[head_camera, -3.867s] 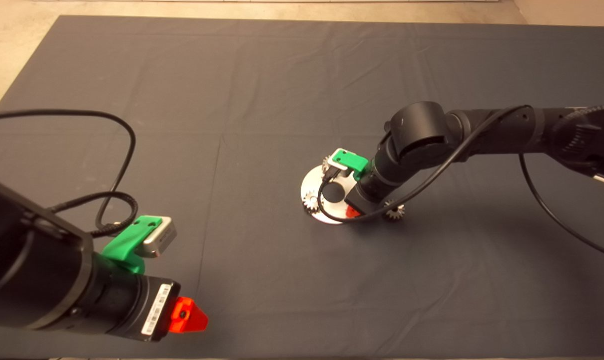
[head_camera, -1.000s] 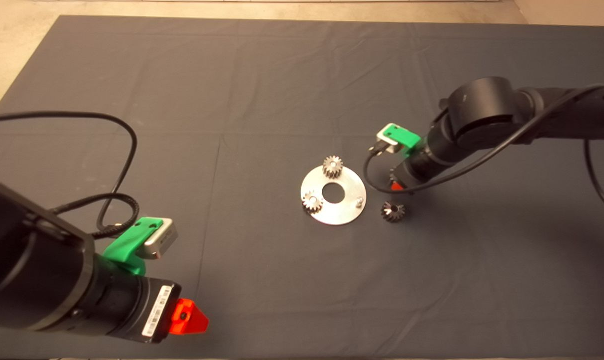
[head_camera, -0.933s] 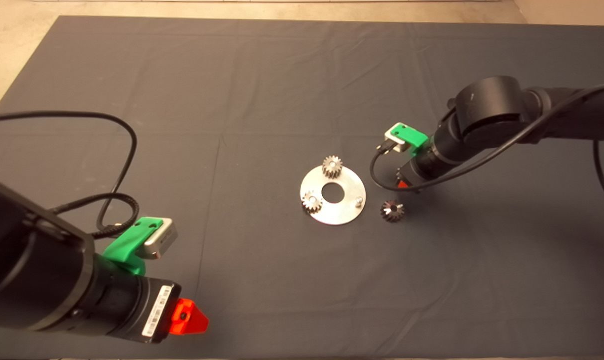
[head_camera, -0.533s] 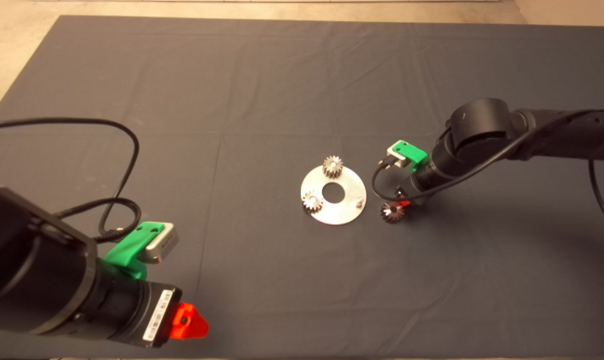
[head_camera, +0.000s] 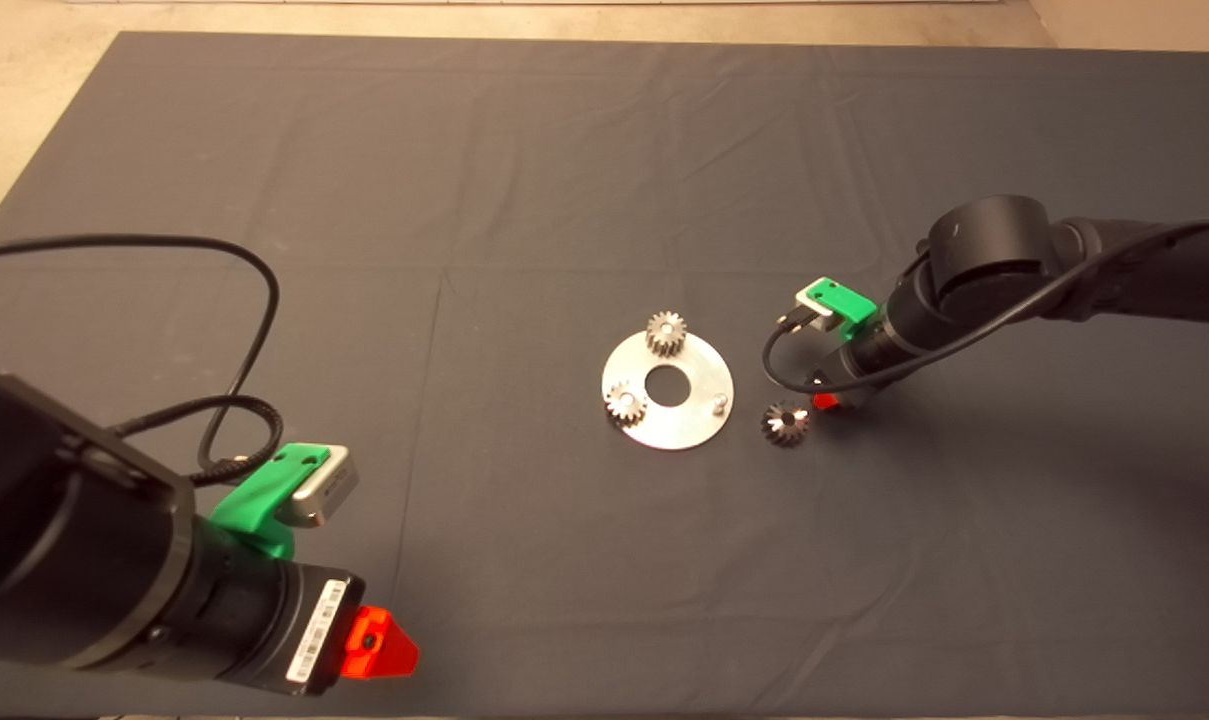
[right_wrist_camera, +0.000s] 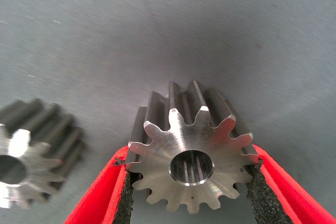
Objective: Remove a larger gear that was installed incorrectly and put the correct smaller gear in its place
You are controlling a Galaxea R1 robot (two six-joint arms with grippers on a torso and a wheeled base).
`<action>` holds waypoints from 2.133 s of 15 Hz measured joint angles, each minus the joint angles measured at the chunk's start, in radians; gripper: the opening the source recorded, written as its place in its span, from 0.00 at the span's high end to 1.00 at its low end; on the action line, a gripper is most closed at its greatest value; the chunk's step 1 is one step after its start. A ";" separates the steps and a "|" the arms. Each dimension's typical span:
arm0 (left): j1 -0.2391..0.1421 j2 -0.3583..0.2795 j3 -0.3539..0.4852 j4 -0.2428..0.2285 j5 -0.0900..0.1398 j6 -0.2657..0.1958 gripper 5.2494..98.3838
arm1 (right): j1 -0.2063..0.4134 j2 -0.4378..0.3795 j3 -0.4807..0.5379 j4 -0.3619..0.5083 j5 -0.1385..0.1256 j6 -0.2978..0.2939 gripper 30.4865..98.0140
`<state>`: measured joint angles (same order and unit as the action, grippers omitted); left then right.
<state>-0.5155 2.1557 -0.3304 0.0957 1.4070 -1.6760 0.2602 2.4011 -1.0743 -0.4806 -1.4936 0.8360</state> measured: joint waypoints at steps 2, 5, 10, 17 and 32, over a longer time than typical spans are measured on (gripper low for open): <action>0.000 0.000 0.000 0.000 0.000 0.000 0.00 | 0.000 -0.003 0.003 0.000 -0.009 0.001 0.67; 0.000 0.000 0.000 0.000 0.000 0.000 0.00 | 0.006 -0.023 0.027 -0.001 -0.019 0.003 0.59; 0.000 0.000 0.000 0.000 0.000 0.000 0.00 | 0.095 -0.069 0.101 0.002 -0.034 0.028 0.52; 0.011 0.011 0.000 0.000 -0.001 0.000 0.00 | 0.199 -0.080 0.229 0.096 -0.034 0.078 0.38; 0.011 0.014 0.000 0.000 -0.002 -0.002 0.00 | 0.076 0.057 0.191 0.096 -0.014 0.097 0.30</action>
<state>-0.5044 2.1696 -0.3304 0.0957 1.4051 -1.6783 0.3361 2.4583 -0.8832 -0.3849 -1.5073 0.9328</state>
